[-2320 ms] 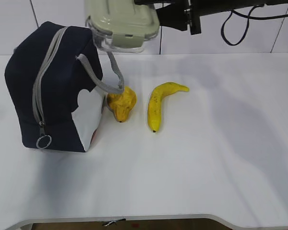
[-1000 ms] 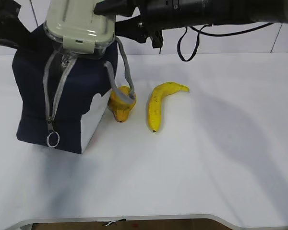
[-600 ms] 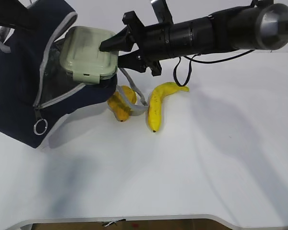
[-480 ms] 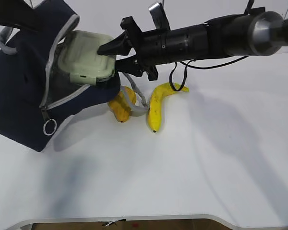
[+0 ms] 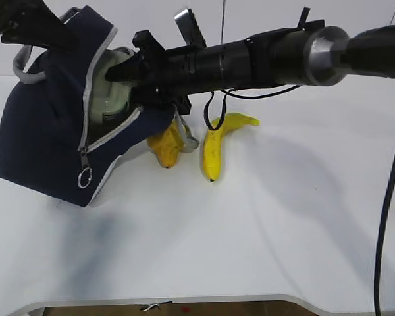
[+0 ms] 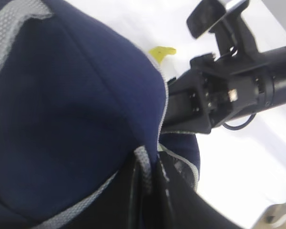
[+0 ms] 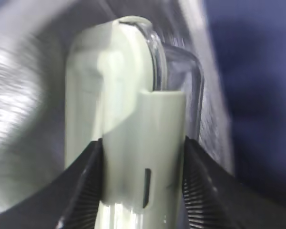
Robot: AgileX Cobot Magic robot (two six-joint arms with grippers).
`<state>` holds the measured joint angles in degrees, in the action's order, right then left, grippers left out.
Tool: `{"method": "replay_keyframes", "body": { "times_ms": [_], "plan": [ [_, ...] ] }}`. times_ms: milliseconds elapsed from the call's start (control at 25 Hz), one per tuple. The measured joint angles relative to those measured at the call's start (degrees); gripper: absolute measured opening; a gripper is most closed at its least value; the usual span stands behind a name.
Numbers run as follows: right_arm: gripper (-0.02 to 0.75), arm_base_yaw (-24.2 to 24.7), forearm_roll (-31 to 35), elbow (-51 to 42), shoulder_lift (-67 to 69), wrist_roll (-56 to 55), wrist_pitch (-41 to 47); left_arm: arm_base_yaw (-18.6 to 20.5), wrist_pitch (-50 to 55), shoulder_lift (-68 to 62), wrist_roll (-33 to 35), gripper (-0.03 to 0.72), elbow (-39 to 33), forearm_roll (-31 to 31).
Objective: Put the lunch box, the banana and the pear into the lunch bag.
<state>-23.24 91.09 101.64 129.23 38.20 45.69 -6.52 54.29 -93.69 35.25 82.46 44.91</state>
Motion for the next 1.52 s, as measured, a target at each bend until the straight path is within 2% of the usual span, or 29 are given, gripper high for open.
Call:
{"method": "replay_keyframes", "body": {
  "times_ms": [160,320,800,1240,1520],
  "plan": [
    [0.382,-0.2,0.0,0.8,2.5,0.1,0.0,-0.1,-1.6,-1.3,4.1,0.027,0.0,0.1],
    [0.382,-0.7,0.0,0.9,3.6,0.5,-0.1,-0.1,-2.3,-2.9,5.4,0.027,0.1,0.6],
    [0.385,-1.1,-0.2,1.1,5.5,1.5,-1.5,-0.2,-2.8,-4.9,5.6,0.027,0.1,1.0],
    [0.424,-1.1,0.0,1.5,7.9,0.2,-1.3,-0.2,-2.8,-4.9,5.6,0.027,0.1,1.0],
    [0.474,-1.1,0.9,1.6,7.9,-1.3,2.4,-0.2,-2.4,-4.9,5.6,0.027,0.1,1.0]
  ]
}}
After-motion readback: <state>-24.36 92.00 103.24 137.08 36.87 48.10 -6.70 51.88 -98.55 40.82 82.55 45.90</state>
